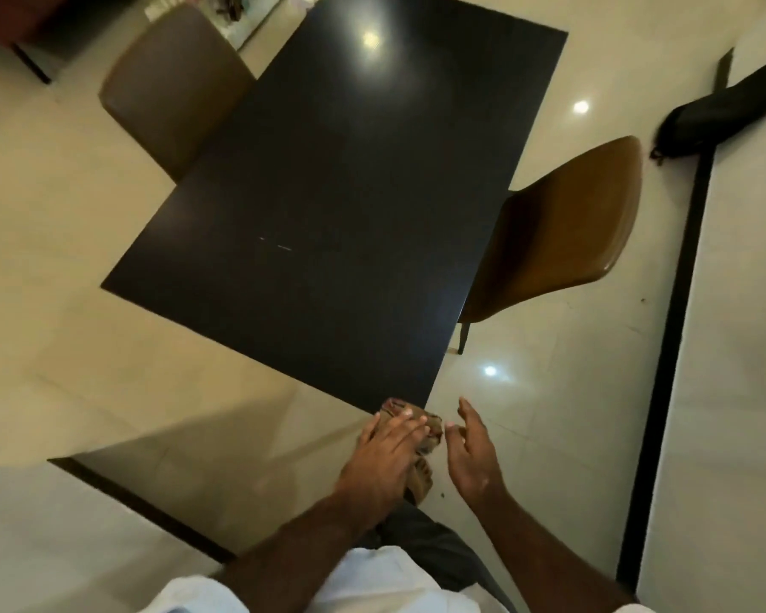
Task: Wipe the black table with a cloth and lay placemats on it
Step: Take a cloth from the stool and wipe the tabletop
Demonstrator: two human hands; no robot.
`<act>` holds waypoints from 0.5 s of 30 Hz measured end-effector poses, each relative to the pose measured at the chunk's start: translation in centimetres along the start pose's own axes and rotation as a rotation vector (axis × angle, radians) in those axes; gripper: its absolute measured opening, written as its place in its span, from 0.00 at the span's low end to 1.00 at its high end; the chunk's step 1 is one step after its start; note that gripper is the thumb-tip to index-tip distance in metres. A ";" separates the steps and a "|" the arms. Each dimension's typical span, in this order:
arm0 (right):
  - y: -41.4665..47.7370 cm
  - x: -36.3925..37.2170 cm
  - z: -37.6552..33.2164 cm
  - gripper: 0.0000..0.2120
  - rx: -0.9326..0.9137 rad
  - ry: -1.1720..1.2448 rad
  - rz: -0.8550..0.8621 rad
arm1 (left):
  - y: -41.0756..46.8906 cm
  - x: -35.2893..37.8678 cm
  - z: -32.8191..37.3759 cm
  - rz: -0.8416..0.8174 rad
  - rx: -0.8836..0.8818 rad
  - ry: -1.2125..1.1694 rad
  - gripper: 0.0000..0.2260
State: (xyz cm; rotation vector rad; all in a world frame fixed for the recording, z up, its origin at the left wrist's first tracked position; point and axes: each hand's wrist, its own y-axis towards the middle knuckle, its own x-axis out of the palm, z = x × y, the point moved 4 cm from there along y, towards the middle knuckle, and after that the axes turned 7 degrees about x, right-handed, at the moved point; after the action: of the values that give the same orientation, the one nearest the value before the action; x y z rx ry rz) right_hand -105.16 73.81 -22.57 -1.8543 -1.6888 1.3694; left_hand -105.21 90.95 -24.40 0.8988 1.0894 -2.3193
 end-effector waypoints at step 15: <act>-8.5 -17.6 7.5 0.20 0.151 0.563 0.184 | 4.4 -5.6 15.3 0.019 0.237 -0.393 0.40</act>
State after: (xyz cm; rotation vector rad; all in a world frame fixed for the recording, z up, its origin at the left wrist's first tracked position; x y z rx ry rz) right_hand -113.89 57.72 -12.33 -2.0853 -1.1278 0.8775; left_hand -104.32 76.71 -15.30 0.4927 0.6516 -2.5016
